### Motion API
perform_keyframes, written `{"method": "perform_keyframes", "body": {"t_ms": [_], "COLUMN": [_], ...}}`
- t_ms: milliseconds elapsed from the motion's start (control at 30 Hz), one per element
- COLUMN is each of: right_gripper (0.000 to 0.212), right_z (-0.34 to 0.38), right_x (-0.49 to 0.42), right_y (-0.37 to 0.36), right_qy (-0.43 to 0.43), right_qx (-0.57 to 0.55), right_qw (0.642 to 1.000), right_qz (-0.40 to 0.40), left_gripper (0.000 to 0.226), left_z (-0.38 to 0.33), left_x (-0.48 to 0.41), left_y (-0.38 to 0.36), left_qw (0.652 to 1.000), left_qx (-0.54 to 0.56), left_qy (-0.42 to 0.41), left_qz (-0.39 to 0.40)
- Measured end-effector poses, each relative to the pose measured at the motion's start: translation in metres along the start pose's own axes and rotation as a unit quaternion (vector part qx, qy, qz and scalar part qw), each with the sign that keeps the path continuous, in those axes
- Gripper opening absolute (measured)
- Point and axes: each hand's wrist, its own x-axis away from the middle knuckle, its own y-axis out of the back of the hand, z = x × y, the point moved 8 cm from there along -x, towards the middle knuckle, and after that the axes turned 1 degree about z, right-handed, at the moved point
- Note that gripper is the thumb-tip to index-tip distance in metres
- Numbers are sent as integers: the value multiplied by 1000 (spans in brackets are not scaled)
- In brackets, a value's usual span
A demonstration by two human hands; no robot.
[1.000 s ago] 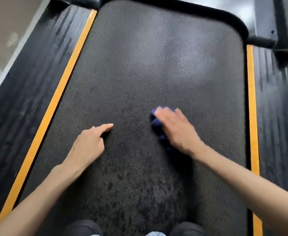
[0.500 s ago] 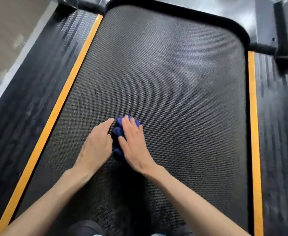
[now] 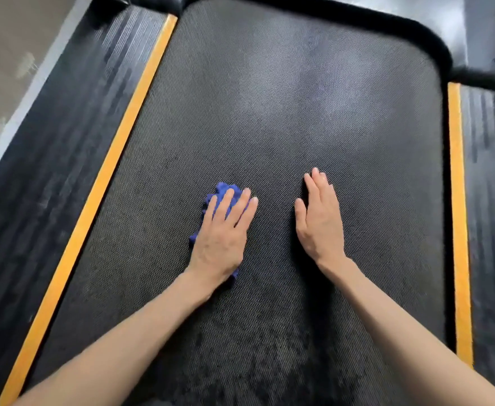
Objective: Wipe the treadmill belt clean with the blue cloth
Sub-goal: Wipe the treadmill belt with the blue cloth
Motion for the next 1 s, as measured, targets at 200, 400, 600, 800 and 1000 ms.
{"method": "perform_keyframes", "body": {"t_ms": [200, 400, 600, 800, 1000], "right_gripper": [53, 53, 53, 52, 51], "right_z": [4, 5, 6, 3, 7], "right_x": [0, 0, -1, -1, 0], "right_y": [0, 1, 1, -1, 4], "right_qy": [-9, -15, -19, -12, -11], "right_qx": [36, 40, 50, 60, 44], "right_qw": [999, 999, 998, 998, 999], "right_qz": [-16, -25, -28, -24, -24], "left_gripper": [51, 55, 50, 46, 54], "left_z": [90, 131, 32, -50, 126], "left_x": [-90, -102, -65, 9, -74], "left_y": [13, 19, 2, -1, -3], "left_qw": [999, 983, 999, 990, 997], "left_qx": [13, 64, 25, 37, -48], "left_qy": [-3, 161, 31, -131, 55], "left_qz": [-49, -61, -27, 26, 7]}}
